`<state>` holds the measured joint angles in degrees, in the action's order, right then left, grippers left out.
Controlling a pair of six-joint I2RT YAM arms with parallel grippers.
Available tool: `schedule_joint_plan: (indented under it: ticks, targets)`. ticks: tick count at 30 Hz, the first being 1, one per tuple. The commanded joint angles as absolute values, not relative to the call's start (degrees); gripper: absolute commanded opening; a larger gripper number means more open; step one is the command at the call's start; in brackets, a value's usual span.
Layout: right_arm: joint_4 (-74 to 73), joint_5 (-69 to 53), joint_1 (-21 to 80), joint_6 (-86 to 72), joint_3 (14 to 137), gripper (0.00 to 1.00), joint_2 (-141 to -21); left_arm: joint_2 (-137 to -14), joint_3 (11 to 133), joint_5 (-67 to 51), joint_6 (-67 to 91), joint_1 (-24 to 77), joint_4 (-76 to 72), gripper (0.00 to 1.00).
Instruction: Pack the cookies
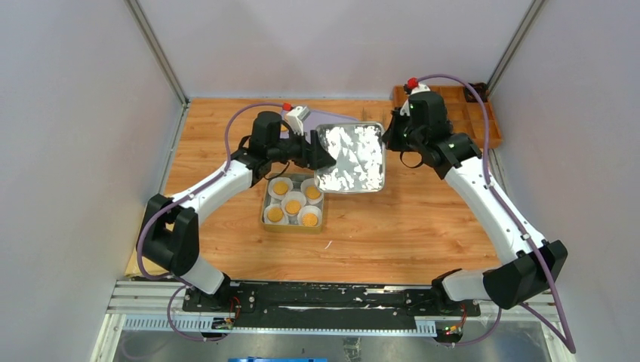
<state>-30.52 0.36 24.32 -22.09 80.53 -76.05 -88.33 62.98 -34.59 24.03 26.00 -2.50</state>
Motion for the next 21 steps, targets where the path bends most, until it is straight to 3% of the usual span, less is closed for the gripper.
schedule_joint_plan:
  ticks: [1,8,11,12,15,17,18,21]
  targets:
    - [-30.7,-1.9,25.1,-22.0,85.3,0.00,-75.4,-86.4,62.5,-36.1,21.7,27.4,-1.4,0.71]
    - [-31.5,-4.1,25.2,-22.6,85.8,0.00,-76.4,-86.9,62.5,-34.4,21.0,27.4,0.3,0.69]
    - [-30.8,-5.3,25.2,-22.2,84.3,0.00,-77.2,-87.1,64.7,-32.6,22.4,27.4,0.3,0.55]
    - [-30.2,-5.3,25.3,-21.6,83.5,0.05,-77.2,-87.1,65.9,-32.6,22.7,27.4,0.4,0.49]
    - [-29.4,-2.2,26.4,-17.3,82.1,0.39,-77.0,-87.1,70.3,-32.6,24.0,27.4,2.4,0.27]
    - [-29.6,2.4,27.3,-13.9,82.1,0.51,-77.0,-87.9,74.7,-31.4,24.2,27.4,6.7,0.07]
    - [-29.6,4.1,27.5,-12.5,82.0,0.55,-77.0,-88.4,77.0,-30.4,24.2,27.4,9.2,0.00]
    - [-29.1,6.8,28.2,-9.0,81.9,0.57,-76.0,-90.1,82.8,-28.9,23.4,27.4,14.9,0.00]
